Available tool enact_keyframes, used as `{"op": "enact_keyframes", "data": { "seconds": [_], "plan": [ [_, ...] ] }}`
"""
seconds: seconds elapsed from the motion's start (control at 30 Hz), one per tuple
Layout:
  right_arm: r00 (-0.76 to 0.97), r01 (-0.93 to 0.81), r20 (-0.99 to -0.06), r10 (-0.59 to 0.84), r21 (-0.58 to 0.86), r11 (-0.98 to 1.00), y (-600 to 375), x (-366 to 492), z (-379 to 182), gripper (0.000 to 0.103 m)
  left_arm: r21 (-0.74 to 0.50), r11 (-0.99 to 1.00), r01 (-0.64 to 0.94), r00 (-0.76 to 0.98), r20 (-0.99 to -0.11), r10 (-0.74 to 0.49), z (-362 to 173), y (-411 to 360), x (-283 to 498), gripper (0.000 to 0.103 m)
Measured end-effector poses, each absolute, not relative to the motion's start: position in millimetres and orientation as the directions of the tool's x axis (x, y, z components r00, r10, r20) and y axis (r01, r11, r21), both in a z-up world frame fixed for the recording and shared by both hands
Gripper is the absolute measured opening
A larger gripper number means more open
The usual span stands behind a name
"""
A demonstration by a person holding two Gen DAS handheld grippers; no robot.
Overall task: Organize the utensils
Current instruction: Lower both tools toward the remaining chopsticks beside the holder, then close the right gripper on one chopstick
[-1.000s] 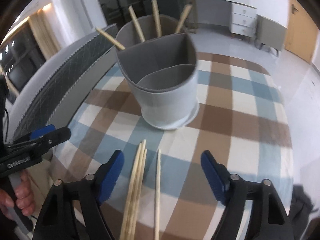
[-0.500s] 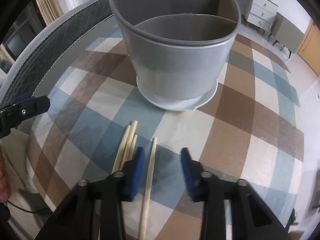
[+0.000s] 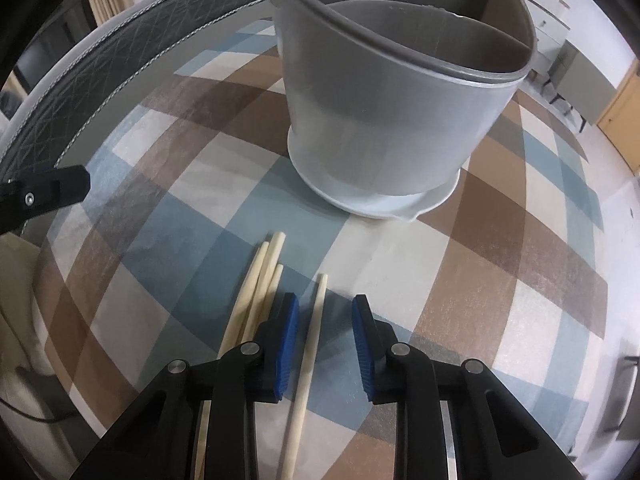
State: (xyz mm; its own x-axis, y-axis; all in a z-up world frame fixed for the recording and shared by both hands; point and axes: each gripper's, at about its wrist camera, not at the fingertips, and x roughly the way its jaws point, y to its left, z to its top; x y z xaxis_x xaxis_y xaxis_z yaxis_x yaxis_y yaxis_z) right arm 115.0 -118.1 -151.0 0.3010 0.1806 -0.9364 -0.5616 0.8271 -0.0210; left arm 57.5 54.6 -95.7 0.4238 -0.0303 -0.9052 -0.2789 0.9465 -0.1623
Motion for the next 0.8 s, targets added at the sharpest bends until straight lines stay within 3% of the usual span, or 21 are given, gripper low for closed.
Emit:
{"op": "enact_keyframes", "data": {
  "seconds": [0.1,0.2,0.37,0.67,0.8],
  "plan": [
    [0.316,-0.571,-0.932,0.180,-0.036,0.820,-113,111,-151,0.020,-0.155,0.947,-0.280,0.424,-0.905,-0.023,-96,55,58,0.075],
    [0.319,-0.594,-0.929,0.189,-0.041,0.803,-106,109,-151,0.004,-0.147,0.947,-0.284,0.423,-0.906,-0.013,-97,56,58,0.075],
    [0.330,-0.556,-0.924,0.192,-0.026,0.831,-114,113,-145,0.003,-0.142,0.954,-0.265,0.415,-0.909,-0.020,-101,53,59,0.075],
    [0.388,-0.311,-0.844,0.371,0.260,0.914,-195,124,-103,0.003,-0.250,0.963,-0.104,0.296,-0.932,-0.210,-126,9,58,0.075],
    [0.432,-0.241,-0.793,0.430,0.358,0.902,-229,117,-87,0.003,-0.222,0.975,-0.019,0.273,-0.939,-0.209,-131,-22,55,0.075]
  ]
}}
